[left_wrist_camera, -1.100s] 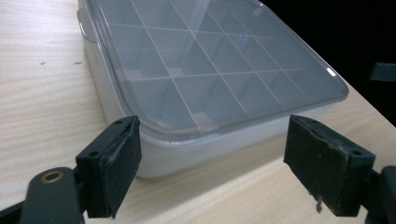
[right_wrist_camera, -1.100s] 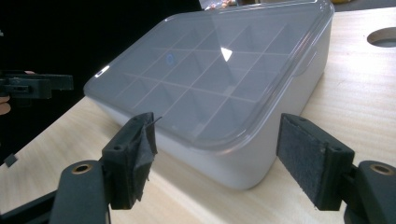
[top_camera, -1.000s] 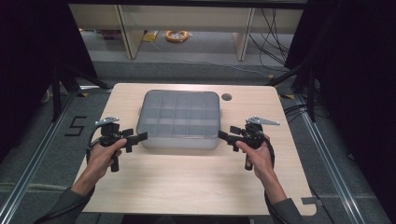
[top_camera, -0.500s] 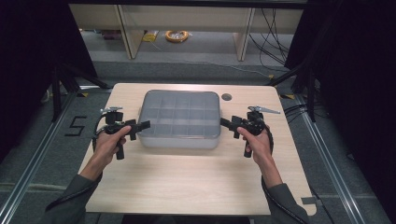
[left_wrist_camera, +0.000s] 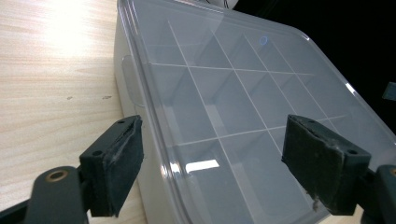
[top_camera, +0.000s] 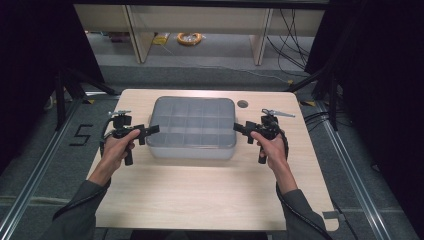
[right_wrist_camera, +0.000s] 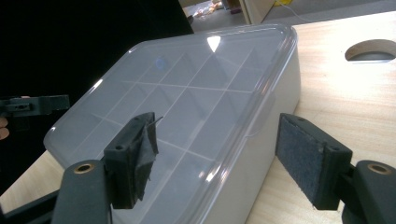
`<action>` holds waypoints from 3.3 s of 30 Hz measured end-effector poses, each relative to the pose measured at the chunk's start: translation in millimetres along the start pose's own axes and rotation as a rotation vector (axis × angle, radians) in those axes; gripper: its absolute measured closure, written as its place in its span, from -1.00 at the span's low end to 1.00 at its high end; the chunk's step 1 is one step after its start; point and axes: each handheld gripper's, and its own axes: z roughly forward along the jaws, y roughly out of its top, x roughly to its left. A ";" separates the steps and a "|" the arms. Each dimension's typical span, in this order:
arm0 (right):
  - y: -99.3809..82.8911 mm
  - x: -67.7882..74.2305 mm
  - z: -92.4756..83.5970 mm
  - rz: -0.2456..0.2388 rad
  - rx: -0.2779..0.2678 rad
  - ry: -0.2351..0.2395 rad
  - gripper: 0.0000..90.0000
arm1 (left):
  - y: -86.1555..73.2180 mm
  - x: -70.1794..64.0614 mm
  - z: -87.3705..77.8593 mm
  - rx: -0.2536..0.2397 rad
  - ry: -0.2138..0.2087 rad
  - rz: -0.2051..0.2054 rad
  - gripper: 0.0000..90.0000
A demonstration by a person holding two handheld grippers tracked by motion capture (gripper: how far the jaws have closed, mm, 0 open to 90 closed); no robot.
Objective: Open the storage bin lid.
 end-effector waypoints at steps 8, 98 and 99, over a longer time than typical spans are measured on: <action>1.7 1.5 4.9 0.051 0.039 -0.017 -0.32 | 7.9 2.9 6.6 0.015 0.003 0.010 -0.56; 22.9 62.6 -33.3 0.024 -0.159 -0.025 0.47 | 17.0 -42.6 -51.3 -0.199 0.030 -0.014 0.17; 15.2 64.1 -38.6 -0.005 -0.169 -0.017 0.47 | 10.4 -44.0 -54.8 -0.193 0.020 -0.012 0.17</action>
